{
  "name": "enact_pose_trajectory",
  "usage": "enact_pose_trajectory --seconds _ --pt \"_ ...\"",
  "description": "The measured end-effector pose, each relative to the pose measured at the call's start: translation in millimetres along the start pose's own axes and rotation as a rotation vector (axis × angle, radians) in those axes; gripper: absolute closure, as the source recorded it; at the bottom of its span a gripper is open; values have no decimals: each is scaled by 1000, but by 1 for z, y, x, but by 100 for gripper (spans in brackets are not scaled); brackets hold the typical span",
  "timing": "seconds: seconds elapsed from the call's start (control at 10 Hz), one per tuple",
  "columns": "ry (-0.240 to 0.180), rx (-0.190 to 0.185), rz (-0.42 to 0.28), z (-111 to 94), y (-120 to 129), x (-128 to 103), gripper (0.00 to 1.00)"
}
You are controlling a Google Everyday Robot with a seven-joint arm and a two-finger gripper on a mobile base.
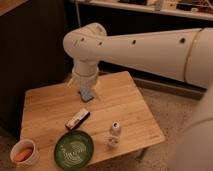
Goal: Place the eraser on the white sponge
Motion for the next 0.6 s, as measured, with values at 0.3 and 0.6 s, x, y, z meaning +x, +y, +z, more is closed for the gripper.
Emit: enact_pose_trajectory --seconds 0.3,0.6 --pt "24 34 4 32 12 0 20" --pt "74 26 12 63 19 4 20"
